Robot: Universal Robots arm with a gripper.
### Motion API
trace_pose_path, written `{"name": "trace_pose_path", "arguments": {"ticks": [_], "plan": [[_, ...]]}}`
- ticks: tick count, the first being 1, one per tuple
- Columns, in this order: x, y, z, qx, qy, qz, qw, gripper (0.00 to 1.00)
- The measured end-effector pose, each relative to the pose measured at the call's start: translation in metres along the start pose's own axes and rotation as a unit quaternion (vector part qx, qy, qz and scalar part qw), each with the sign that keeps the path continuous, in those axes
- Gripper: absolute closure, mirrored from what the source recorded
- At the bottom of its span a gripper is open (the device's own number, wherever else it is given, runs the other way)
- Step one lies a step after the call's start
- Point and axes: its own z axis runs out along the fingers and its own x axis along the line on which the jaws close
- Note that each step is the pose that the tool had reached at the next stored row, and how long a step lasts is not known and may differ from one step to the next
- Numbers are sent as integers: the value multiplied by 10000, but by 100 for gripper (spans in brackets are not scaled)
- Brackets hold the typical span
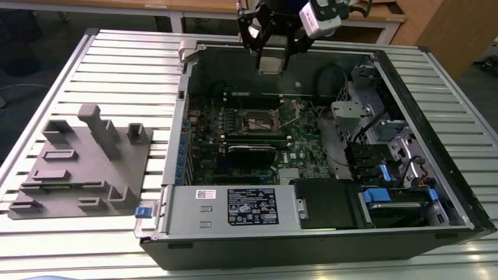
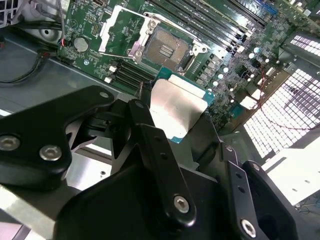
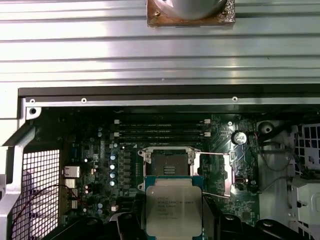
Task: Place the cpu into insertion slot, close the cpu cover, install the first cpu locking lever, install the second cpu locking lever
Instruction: 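Place the cpu into insertion slot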
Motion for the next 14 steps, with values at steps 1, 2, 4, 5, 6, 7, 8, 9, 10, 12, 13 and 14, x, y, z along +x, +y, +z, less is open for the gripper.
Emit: {"name": "trace_pose_path", "arguments": {"ticks": [1, 2, 4, 5, 6, 7, 8, 9, 10, 12, 13, 14], "plan": [[0, 0, 5, 6, 0, 0, 10000, 46], [0, -1, 5, 7, 0, 0, 10000, 46], [0, -1, 7, 7, 0, 0, 10000, 46], [0, -1, 8, 7, 0, 0, 10000, 46], [0, -1, 8, 7, -1, 0, 10000, 46], [0, -1, 9, 7, -1, 0, 10000, 46], [0, -1, 11, 6, -1, 0, 10000, 46], [-1, -1, 15, 5, -1, 0, 10000, 46], [-1, -1, 17, 7, -1, 0, 10000, 46], [-1, -3, 28, 8, -1, 0, 10000, 46], [-1, -3, 34, 13, -1, 0, 10000, 46], [-1, -4, 41, 22, -1, 1, 10000, 46]]}}
